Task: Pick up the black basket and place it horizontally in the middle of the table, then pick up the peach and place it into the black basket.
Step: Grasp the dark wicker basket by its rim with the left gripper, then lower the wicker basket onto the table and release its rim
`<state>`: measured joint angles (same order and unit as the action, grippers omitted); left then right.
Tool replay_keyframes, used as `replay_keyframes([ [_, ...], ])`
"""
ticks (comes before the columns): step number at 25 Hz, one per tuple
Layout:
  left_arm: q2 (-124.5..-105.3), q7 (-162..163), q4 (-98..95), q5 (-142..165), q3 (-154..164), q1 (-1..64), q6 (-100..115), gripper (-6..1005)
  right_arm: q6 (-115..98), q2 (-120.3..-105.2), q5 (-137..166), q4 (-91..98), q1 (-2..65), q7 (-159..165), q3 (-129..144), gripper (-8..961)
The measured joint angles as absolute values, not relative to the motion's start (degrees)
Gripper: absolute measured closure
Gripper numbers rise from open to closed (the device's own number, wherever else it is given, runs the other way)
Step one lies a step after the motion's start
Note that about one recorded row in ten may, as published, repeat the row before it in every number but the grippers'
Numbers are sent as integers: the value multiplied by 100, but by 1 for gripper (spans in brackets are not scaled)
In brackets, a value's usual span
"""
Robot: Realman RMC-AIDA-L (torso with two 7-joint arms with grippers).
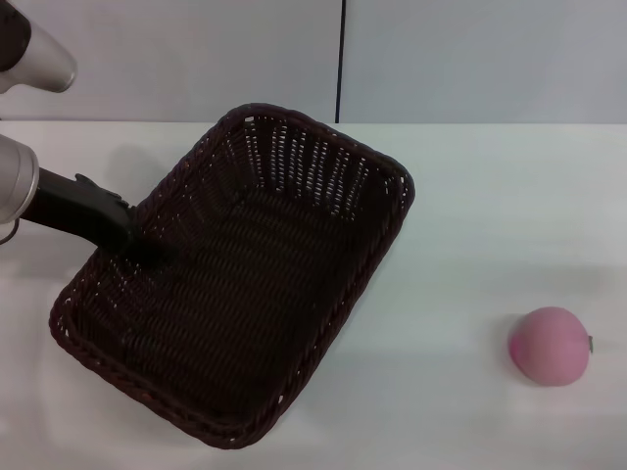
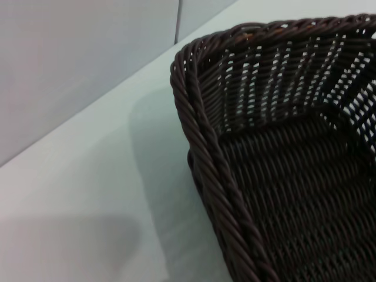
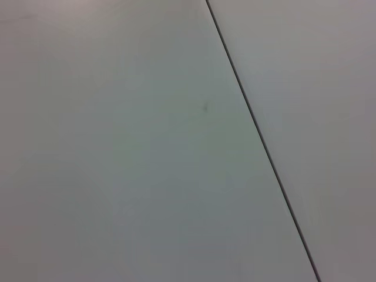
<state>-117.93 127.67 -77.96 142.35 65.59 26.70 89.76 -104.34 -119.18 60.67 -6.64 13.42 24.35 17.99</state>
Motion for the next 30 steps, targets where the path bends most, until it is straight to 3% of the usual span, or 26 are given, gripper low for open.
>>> replay_keyframes([
  [7,-11808,12821,-7815,14516,6848,2745,8990,425,-10414,-11910,6061,-564,1337,2435,1719,341],
  [18,-11807,12531,-8111,14458,7037,2773,9126,777,-10411,-11909,6055,-562,1362,2434,1722,341],
  [30,-11833,9498,-9061,13457,7245,2817,8876,798,-10462,-11909,6055,-562,1325,2503,1723,342],
])
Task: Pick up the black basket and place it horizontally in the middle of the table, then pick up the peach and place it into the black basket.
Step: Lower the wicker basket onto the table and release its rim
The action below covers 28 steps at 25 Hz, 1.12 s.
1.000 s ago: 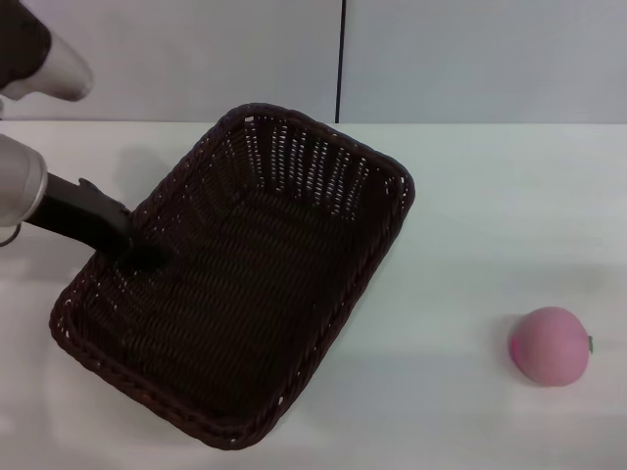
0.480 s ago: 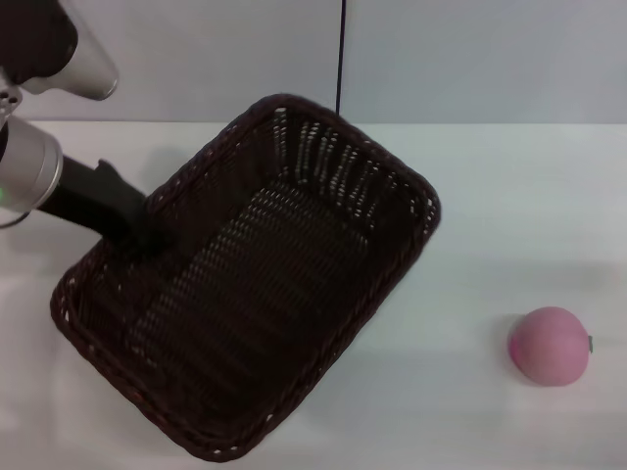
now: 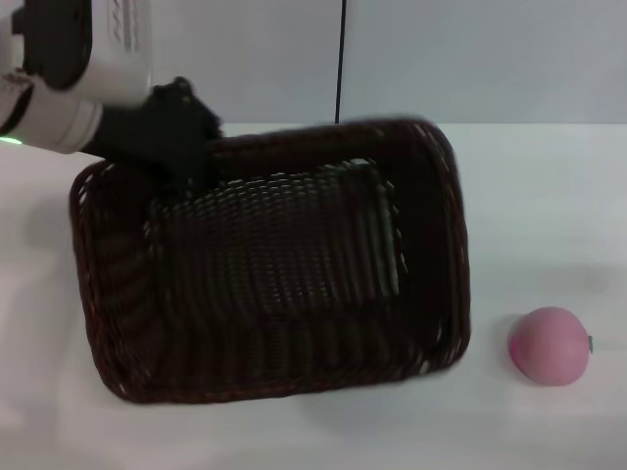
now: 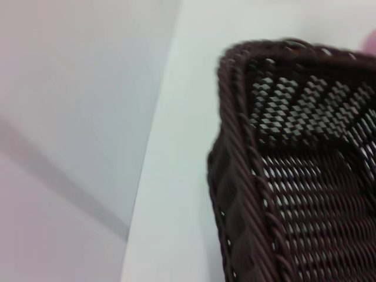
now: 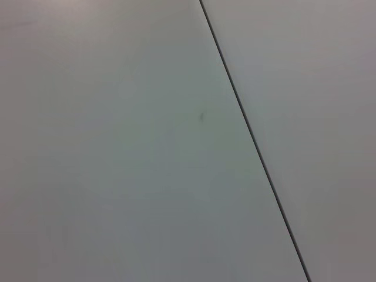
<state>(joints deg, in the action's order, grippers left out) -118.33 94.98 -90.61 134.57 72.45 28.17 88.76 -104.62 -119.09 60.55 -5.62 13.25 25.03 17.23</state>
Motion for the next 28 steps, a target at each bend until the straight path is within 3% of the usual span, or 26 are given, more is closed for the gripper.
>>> replay_keyframes([
  [7,-11845,7865,-8829,12812,7608,2786,8675,832,-10464,-11909,6055,-564,1289,2507,1723,342],
  [28,-11841,9503,-8752,14003,8193,2836,8466,833,-10258,-11909,6080,-536,1425,2514,1747,342],
])
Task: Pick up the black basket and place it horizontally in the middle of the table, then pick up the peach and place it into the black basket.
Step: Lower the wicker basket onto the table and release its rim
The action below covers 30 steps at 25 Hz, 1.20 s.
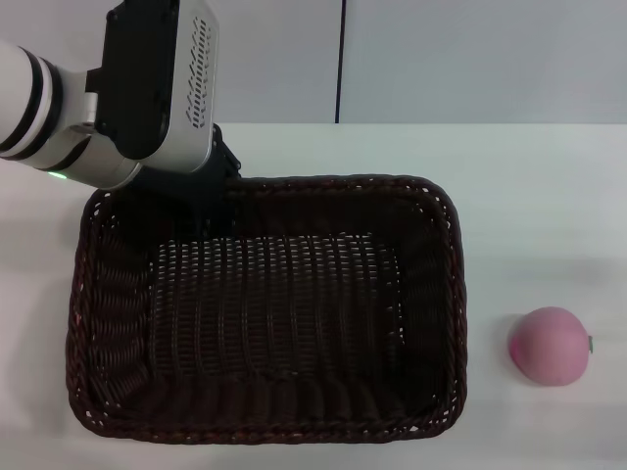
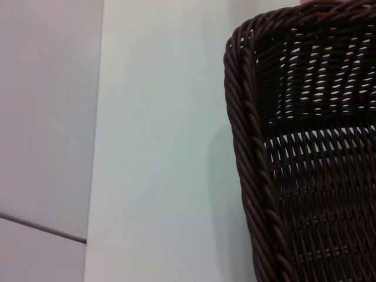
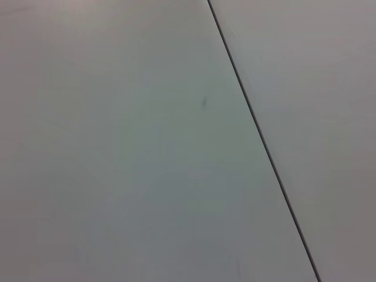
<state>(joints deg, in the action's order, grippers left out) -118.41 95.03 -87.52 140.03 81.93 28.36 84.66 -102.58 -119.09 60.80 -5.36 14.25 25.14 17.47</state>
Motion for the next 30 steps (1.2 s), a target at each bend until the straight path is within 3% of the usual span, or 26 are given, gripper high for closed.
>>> replay_keyframes([
  [14,-11860,9547,-8745,13962,8366,2679,8070,833,-10201,-11909,6092,-536,1378,2514,1778,343],
  [30,-11847,10115,-8675,13934,8366,2660,7732,528,-10198,-11909,6100,-503,1377,2594,1793,343],
])
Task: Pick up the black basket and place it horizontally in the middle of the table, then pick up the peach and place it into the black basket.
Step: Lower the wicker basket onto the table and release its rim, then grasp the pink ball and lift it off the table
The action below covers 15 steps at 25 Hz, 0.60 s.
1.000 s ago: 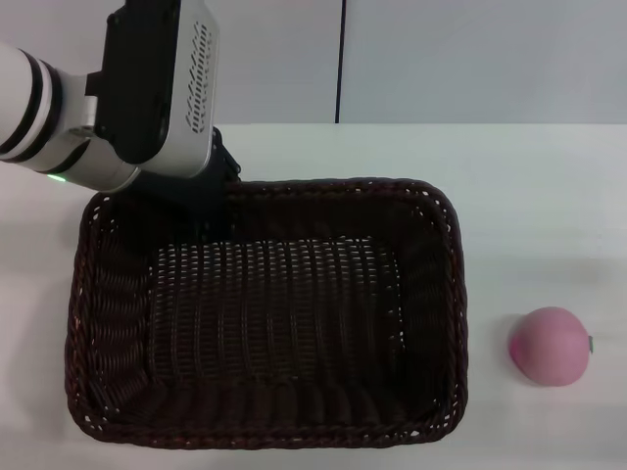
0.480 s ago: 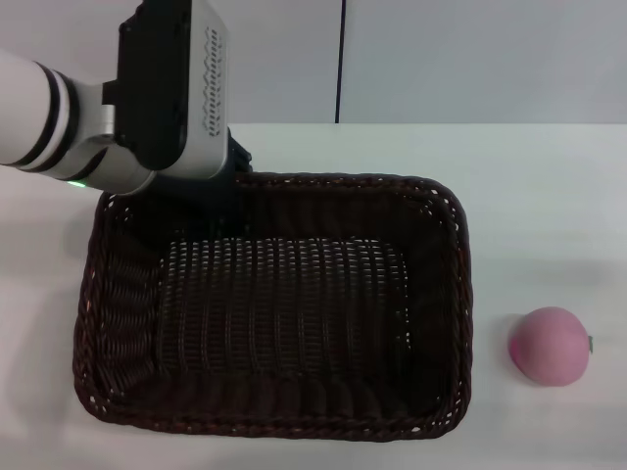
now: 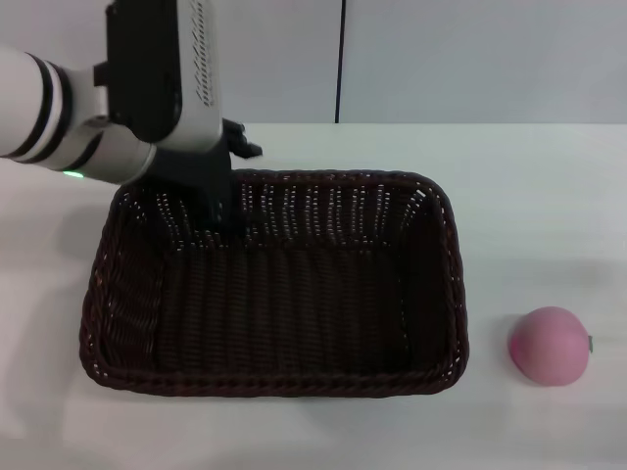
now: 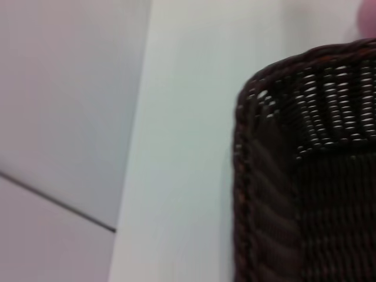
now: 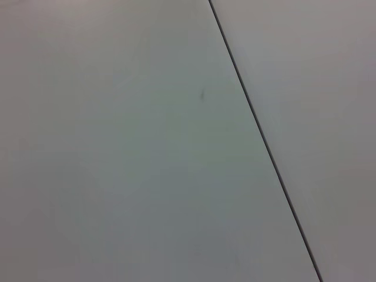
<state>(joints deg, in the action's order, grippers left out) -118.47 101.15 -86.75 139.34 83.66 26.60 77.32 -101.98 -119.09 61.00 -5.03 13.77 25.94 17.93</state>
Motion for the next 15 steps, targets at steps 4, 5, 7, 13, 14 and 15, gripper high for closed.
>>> replay_keyframes([
  [4,-11846,10082,-8703,13541,8093,2501,7464,381,-10226,-11904,6158,-361,1335,2756,1835,343],
  [5,-11839,10040,-8716,13277,7918,2420,7377,345,-10193,-11887,6231,-229,1304,2921,1883,343],
  [7,-11834,9874,-8642,12252,7290,2164,7121,277,-9968,-11849,6795,609,1153,3842,2061,343],
  [13,-11828,9278,-8209,10029,6476,1444,6959,219,-9736,-11836,8100,2565,928,5973,2059,344],
  [14,-11826,9124,-8079,9577,6375,1295,6964,220,-9758,-11835,8363,2988,901,6442,2048,344],
  [15,-11828,8885,-7890,9041,6276,1080,6994,220,-9815,-11836,8618,3408,881,6907,2043,344],
])
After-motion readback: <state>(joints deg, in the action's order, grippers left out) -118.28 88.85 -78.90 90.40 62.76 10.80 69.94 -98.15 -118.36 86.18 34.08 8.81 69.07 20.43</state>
